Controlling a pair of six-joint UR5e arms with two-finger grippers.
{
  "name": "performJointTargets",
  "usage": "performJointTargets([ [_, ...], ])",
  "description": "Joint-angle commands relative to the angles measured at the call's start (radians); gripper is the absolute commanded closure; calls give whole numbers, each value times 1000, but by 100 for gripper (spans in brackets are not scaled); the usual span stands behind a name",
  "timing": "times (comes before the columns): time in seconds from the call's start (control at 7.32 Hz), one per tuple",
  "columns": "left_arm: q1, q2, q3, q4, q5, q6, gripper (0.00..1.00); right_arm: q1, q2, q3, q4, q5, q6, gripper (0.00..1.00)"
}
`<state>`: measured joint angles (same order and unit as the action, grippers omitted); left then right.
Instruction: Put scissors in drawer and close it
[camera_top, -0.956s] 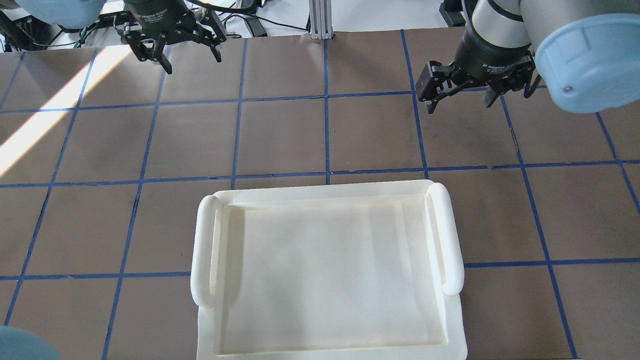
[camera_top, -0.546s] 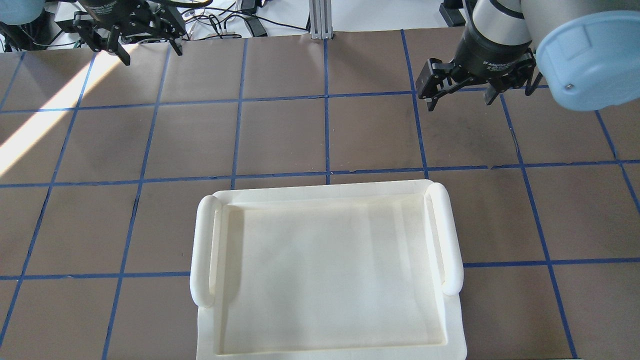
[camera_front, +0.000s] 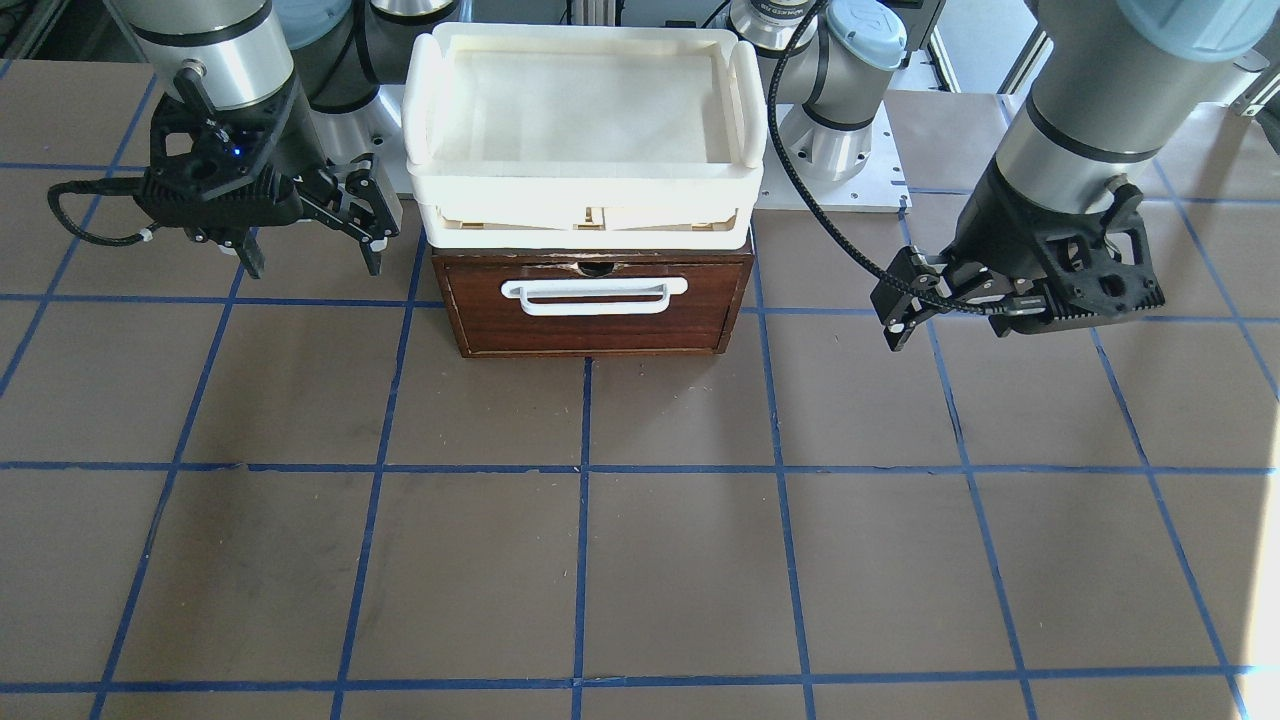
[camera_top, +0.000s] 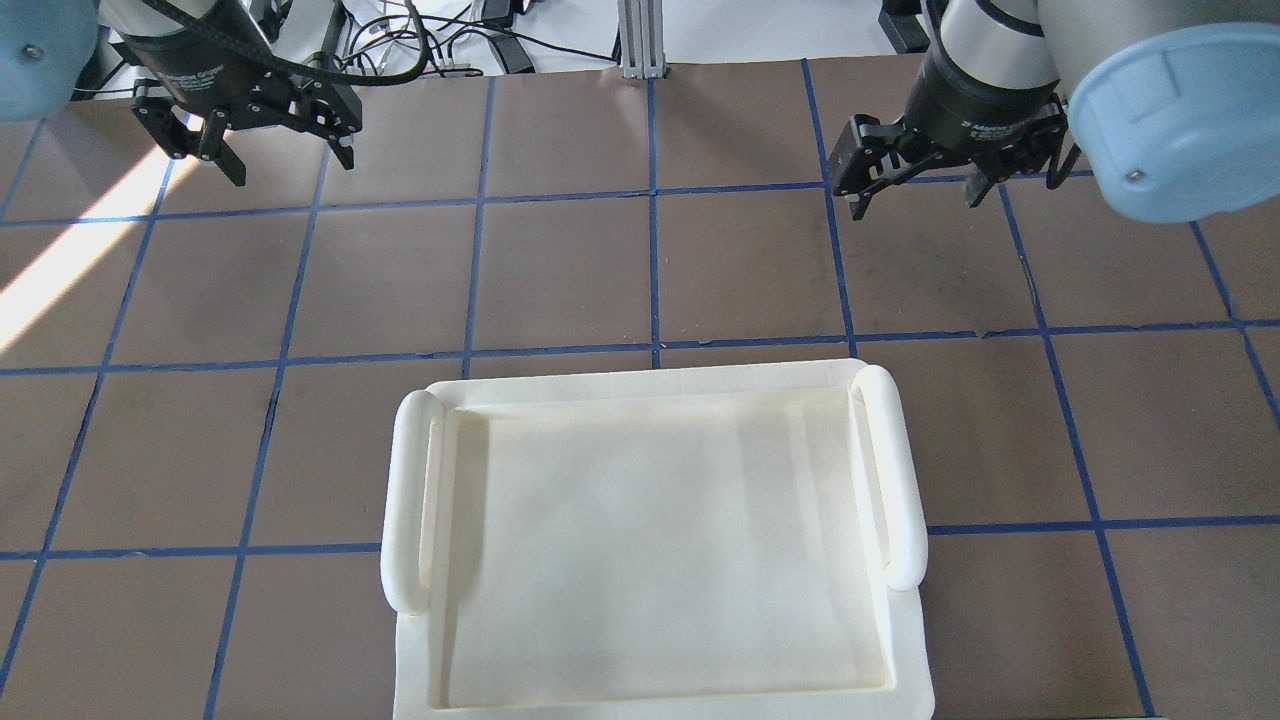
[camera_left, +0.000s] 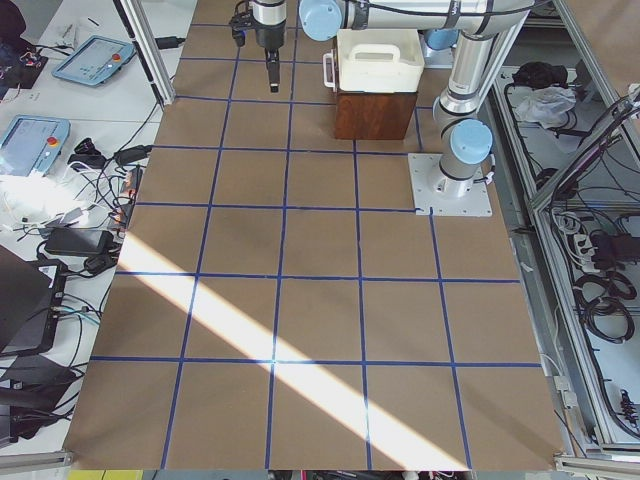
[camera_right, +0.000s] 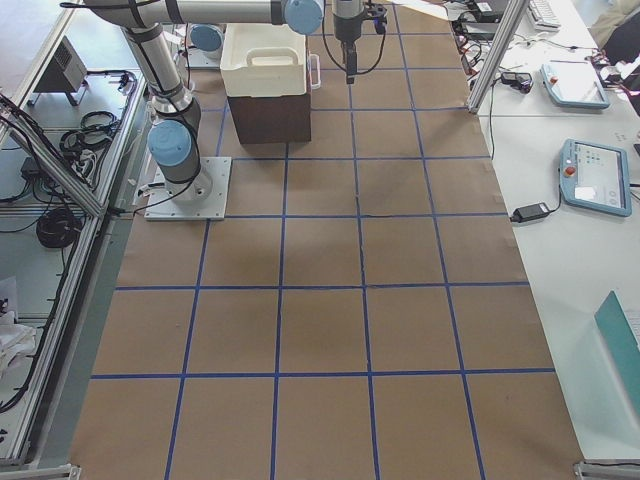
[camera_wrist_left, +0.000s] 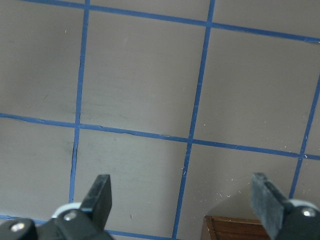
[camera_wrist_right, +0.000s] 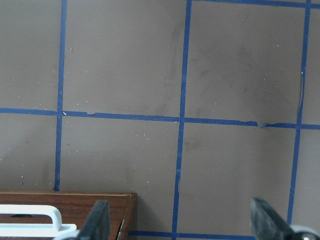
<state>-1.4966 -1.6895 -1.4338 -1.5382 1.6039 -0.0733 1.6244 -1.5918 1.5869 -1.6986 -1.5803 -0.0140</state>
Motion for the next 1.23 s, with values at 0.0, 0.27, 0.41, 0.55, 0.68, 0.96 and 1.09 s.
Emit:
performJointTargets([
  [0.0,-1,39,-26,-3,-4,0,0,-3,-16,14,-9,-1,-4,0],
  [0.27,-2,50,-40,-5,-9,-2,0,-3,-14,24,-13,-1,-4,0],
  [0.41,-2,53,-43,-5,-9,-2,0,-1,2,34,-13,0,-3,0],
  [0.55,-2,38,-45,-5,-2,-3,0,0,4,18,-13,0,-3,0],
  [0.68,-2,33,-45,-5,-2,-5,0,0,6,-8,-12,-1,-4,0],
  [0.96,-2,48,-45,-7,-4,-6,0,0,9,2,-12,0,-3,0],
  [1.09,-2,39,-45,-5,-2,-8,0,0,10,2,-12,0,-3,0],
])
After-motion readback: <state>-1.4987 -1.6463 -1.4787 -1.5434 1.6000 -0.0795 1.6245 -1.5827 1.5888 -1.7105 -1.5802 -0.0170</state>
